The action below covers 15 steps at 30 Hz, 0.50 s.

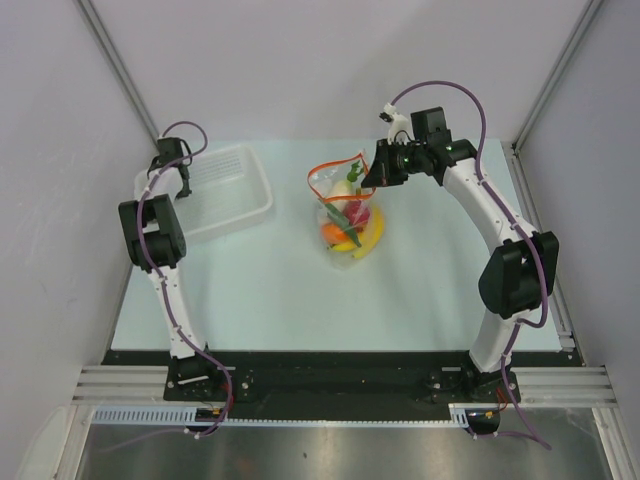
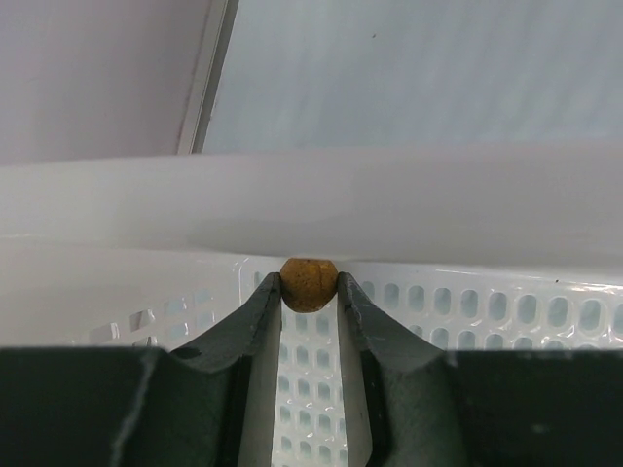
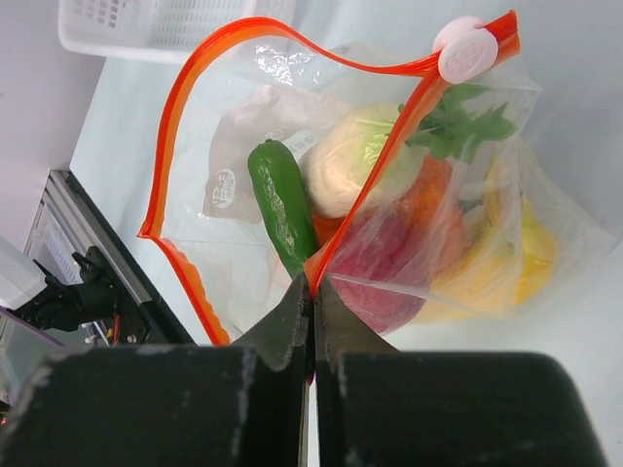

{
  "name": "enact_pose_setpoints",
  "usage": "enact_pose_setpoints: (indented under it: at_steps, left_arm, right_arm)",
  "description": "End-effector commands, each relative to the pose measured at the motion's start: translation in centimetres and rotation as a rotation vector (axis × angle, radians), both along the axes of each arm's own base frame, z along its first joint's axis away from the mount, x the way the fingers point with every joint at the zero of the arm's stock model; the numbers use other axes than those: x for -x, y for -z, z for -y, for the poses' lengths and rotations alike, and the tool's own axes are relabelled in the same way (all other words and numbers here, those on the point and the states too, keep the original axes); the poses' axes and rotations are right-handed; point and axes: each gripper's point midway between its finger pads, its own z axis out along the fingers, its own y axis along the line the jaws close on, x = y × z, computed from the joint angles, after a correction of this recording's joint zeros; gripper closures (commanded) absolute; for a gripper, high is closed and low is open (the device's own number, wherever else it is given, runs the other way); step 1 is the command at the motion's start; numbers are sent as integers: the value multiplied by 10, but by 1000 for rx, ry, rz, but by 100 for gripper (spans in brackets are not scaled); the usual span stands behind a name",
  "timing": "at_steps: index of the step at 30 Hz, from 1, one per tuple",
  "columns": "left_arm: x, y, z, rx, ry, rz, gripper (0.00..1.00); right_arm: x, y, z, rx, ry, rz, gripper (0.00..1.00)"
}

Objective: Place the food in the zip-top bag and seal the zipper
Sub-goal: Pick up the fake vegetable from the bin.

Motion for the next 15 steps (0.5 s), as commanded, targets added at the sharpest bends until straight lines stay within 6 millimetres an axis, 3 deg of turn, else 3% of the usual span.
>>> enact_pose_setpoints:
  at_steps: [1,5,9,10,12,13,14,15]
  left_arm:
    - [-9,-7,1,38,6,36,73]
    - [-10,-22,7,58,11,72,78]
    - [-6,-53,24,88,46,127,80]
    - [-5,-80,30,85,66,173,82]
    - [-2,-94,59,119,140,206,82]
    - [1,-133,70,114,180,277,82]
    - [4,-145,84,121,218,299,82]
    - [7,-152,118,164,313,314,82]
  right_arm:
    - [-10,-26,-6,-40,-10,76,100]
    - [-10,-27,-6,-40,-13,78,100]
    - [-10,-26,-5,-36,-16,79,100]
    - [-10,-26,-5,-35,-17,78,100]
    - [-9,-26,-3,-32,-18,78,100]
    - [-8,-24,-3,-30,-20,73,100]
    - [-7,-25,-2,-30,-20,73,100]
    - [-7,-24,-2,-28,-22,73,100]
